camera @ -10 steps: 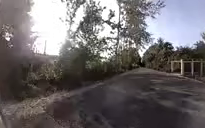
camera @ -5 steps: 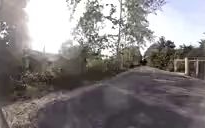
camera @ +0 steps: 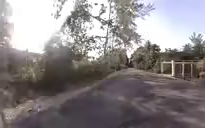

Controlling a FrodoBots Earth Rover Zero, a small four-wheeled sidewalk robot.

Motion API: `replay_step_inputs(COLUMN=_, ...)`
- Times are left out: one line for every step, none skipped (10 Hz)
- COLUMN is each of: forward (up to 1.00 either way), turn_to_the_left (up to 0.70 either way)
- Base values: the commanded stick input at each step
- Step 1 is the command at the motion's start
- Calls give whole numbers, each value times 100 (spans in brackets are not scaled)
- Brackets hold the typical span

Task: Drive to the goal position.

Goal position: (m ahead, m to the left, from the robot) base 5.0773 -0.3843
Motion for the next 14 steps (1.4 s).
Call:
replay_step_inputs(forward=70, turn_to_the_left=0)
replay_step_inputs(forward=70, turn_to_the_left=0)
replay_step_inputs(forward=70, turn_to_the_left=0)
replay_step_inputs(forward=70, turn_to_the_left=0)
replay_step_inputs(forward=70, turn_to_the_left=0)
replay_step_inputs(forward=70, turn_to_the_left=0)
replay_step_inputs(forward=70, turn_to_the_left=0)
replay_step_inputs(forward=70, turn_to_the_left=-3)
replay_step_inputs(forward=70, turn_to_the_left=-6)
replay_step_inputs(forward=70, turn_to_the_left=-10)
replay_step_inputs(forward=70, turn_to_the_left=-14)
replay_step_inputs(forward=70, turn_to_the_left=-14)
replay_step_inputs(forward=70, turn_to_the_left=-12)
replay_step_inputs(forward=70, turn_to_the_left=-8)
